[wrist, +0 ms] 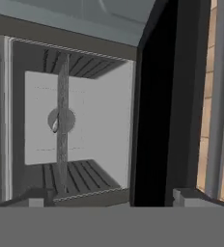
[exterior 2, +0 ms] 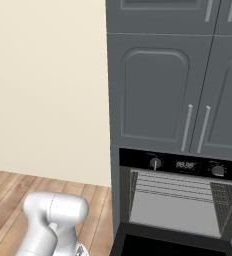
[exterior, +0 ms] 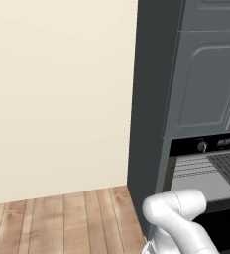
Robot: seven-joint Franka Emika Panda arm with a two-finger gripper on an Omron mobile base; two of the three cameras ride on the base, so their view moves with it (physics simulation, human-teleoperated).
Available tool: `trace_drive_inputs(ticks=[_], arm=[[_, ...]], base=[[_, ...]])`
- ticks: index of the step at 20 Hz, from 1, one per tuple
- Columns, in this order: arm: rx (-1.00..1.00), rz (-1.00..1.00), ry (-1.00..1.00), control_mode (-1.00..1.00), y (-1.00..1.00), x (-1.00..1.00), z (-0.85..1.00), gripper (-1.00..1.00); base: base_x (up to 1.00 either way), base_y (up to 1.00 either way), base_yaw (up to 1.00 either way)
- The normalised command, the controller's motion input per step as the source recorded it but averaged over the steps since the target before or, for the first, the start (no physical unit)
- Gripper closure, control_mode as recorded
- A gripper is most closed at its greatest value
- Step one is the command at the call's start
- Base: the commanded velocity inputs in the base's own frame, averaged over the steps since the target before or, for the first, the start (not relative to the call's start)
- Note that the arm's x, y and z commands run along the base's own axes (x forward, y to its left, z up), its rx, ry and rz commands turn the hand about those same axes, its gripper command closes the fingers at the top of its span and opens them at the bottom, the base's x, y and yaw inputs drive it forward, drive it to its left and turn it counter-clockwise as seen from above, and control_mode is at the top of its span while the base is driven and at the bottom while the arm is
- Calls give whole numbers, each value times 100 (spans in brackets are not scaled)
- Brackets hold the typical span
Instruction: Take the fish from the oven and place it on the plate on the counter.
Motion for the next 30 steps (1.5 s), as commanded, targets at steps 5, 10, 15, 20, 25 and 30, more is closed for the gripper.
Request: trace_drive_inputs(ticks=[5, 10, 15, 20, 25, 30], arm=[[0, 0, -23, -100, 0, -27, 100, -100], [0, 0, -15, -100, 0, -10, 100, -100], [-3, 0, 3, -100, 0, 36, 50, -100], [-9, 0, 21, -100, 3, 88, 0, -100], [-7, 0, 20, -100, 5, 73, 19, -100], [-4, 0, 23, -100, 0, 44, 31, -100]], base=[[0, 0, 0], [0, 0, 0], [0, 0, 0], [0, 0, 0], [0, 0, 0], [0, 0, 0]])
